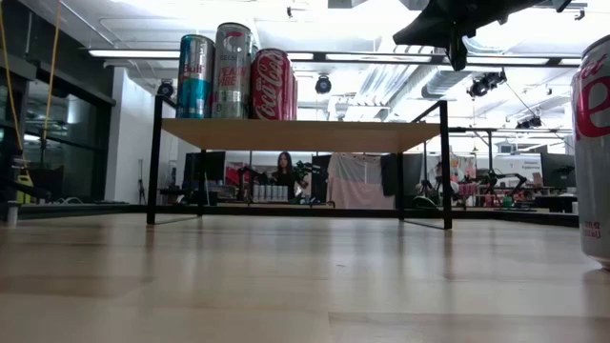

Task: Place canned beverage on shelf
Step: Put the red-white soda can aligned with the other red-white soda cans on the shelf

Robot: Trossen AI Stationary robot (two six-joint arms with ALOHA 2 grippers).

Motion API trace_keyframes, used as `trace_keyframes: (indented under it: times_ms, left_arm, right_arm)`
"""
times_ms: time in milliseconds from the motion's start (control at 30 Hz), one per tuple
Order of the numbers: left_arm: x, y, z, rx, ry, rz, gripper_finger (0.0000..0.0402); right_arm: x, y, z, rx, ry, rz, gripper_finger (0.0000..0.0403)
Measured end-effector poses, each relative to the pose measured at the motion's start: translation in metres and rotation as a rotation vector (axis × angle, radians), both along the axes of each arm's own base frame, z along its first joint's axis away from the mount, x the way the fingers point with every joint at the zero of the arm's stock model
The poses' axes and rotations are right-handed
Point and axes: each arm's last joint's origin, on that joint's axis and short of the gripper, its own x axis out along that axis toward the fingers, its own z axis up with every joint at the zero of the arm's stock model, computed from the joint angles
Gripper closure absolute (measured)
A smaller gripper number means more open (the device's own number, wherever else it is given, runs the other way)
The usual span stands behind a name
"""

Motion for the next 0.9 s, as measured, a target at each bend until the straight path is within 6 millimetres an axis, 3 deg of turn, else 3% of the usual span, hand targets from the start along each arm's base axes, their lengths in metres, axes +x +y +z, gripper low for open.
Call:
trace_keyframes:
  times_ms: [233,400,500,667,900]
  left_arm:
    - [-0.015,0.042,0.046,-0.022,-0.092,-0.023,0.0202]
    - [-0.022,0.078,0.091,-0.036,-0.288,-0.032,0.0202]
    - [-0.016,0.093,0.112,-0.045,-0.412,-0.066,0.0202]
    - [0.018,0.11,0.136,0.022,-0.512,-0.2,0.0202]
    - [0.098,0.138,0.174,0.165,-0.602,-0.406,0.0202]
  right_arm:
    - [0.0,0.0,0.0,0.018,-0.007,-0.012,0.0402]
    - [0.0,-0.001,0.0,0.055,-0.024,-0.053,0.0402]
    - [-0.001,-0.002,0.0,0.088,-0.038,-0.081,0.0402]
    - [-0.001,-0.002,0.0,0.143,-0.061,-0.099,0.0402]
    - [0.0,-0.001,0.001,0.114,-0.05,-0.079,0.0402]
